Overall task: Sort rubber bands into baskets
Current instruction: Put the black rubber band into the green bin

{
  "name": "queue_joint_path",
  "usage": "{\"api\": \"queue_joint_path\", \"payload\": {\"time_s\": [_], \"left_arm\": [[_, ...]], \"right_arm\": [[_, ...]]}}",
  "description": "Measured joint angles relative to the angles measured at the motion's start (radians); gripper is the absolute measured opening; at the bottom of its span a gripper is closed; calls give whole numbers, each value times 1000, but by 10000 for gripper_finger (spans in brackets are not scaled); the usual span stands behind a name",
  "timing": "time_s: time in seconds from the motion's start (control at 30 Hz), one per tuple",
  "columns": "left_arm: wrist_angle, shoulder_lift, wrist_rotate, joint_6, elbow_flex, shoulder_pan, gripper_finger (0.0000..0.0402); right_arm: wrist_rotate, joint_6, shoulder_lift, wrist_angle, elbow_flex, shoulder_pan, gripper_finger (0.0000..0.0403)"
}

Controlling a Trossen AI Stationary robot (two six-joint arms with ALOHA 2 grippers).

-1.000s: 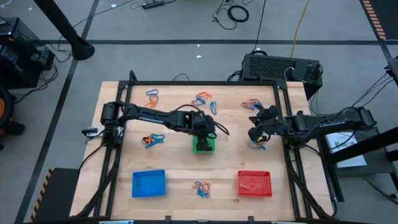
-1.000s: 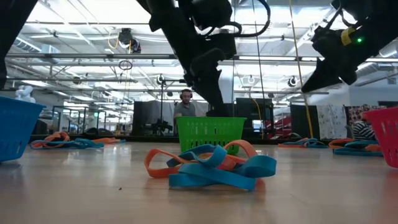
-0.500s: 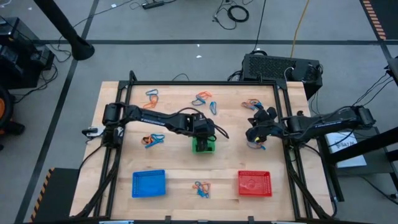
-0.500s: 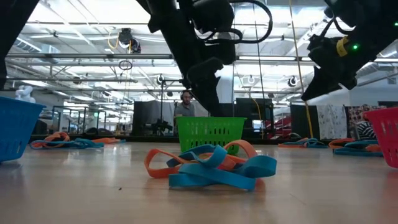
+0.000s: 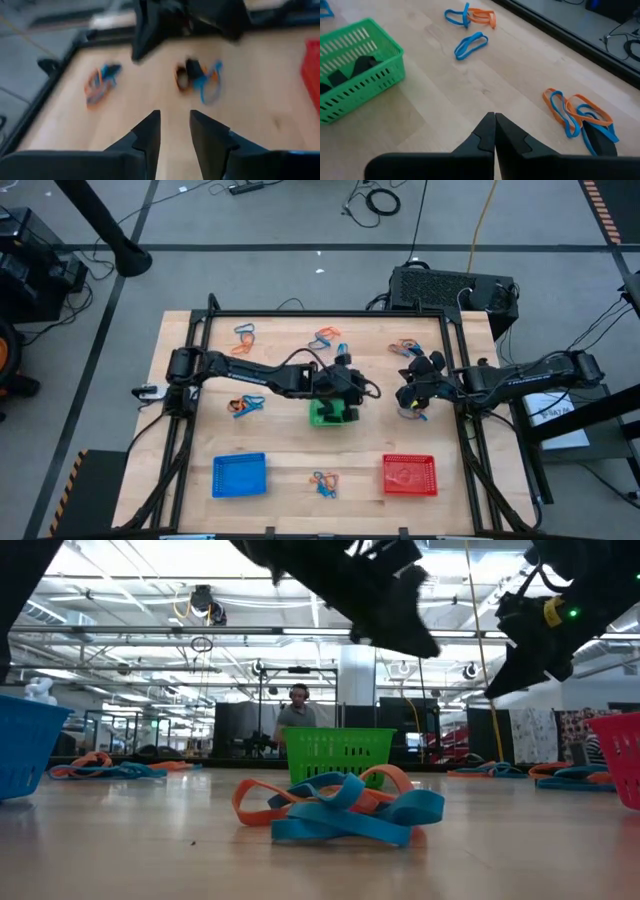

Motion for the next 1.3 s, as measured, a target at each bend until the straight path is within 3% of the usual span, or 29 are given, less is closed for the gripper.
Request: {"api": "queue_joint_path", "payload": {"time_s": [0.17,0.3,0.4,0.57,0.77,0.93,1.1,1.3], "left_arm": [[299,126,75,67,-2,16,113],[456,218,107,75,-2,25,113],[518,288,116,71,31,37,113],[384,422,182,68,236,56,113],[87,586,187,123,581,69,113],[-52,683,229,181,770,70,113],[-116,739,321,183,858,69,113],[-110,754,308,202,859,77,113]], "right_arm": [[33,68,-51,-29,0,0,0],[35,141,-103,-104,0,0,0],[96,171,-152,-141,0,0,0],[214,166,-217,-140,0,15,0],[234,114,-234,-120,0,29,0],[234,98,-236,-121,0,29,0],[233,97,-236,-139,0,29,0],[233,101,-236,-142,0,29,0]]}}
